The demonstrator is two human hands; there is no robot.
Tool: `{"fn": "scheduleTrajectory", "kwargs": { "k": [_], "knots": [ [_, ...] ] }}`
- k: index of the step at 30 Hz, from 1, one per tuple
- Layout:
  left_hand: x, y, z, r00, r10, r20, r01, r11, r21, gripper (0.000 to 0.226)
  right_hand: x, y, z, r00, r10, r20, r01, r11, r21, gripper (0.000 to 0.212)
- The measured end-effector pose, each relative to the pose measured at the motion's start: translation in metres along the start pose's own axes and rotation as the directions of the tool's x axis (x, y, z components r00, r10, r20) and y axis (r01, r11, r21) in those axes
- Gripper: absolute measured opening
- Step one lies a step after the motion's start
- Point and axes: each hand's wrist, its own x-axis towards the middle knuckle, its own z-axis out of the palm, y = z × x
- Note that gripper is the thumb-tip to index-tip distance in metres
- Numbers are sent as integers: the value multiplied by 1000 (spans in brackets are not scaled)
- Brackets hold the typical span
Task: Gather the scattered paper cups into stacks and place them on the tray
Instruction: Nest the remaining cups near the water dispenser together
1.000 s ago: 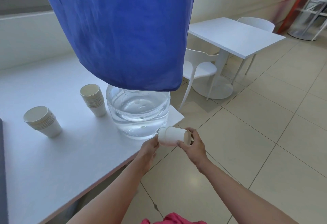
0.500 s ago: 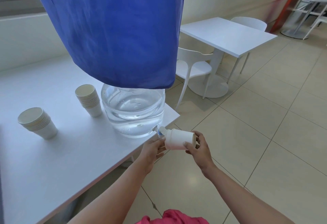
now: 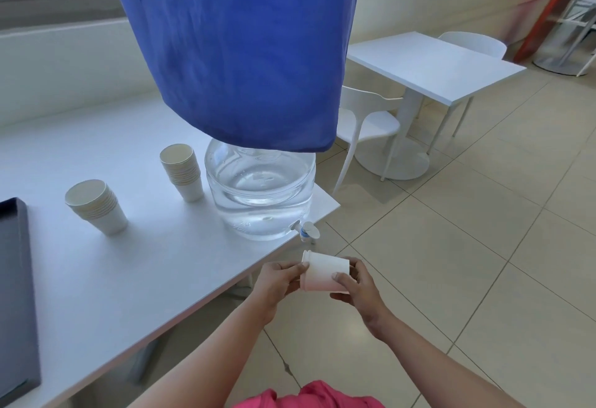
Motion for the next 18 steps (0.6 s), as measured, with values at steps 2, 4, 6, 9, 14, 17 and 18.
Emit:
{"fn": "scheduleTrajectory", "kwargs": {
  "k": [2, 4, 6, 9, 14, 17, 18],
  "knots": [
    [-7, 1, -7, 1000, -2, -14, 2, 1000, 3, 26, 1, 1, 6, 998, 26, 53, -25, 1000, -19, 40],
    [-12, 0, -18, 998, 22, -53, -21, 1000, 7, 22, 3, 2, 15, 991, 63, 120, -53, 995, -85, 47],
    [-18, 0, -28, 994, 52, -93, -49, 998, 34, 21, 6, 2, 26, 980, 88, 178, -60, 986, -156, 53],
    [-27, 0, -42, 987, 85, -134, -80, 996, 40, 22, 10, -1, 44, 965, 109, 239, -55, 973, -224, 57],
    [-39, 4, -70, 962, 127, -242, -111, 991, 79, 19, 20, -10, 82, 938, 119, 327, -15, 953, -302, 54],
    [-41, 7, -91, 942, 138, -305, -115, 989, 95, 23, 29, -15, 106, 919, 107, 381, 46, 928, -370, 53],
    [-42, 9, -97, 937, 146, -319, -123, 988, 90, 24, 32, -17, 114, 914, 96, 393, 77, 913, -402, 54]
  ]
}}
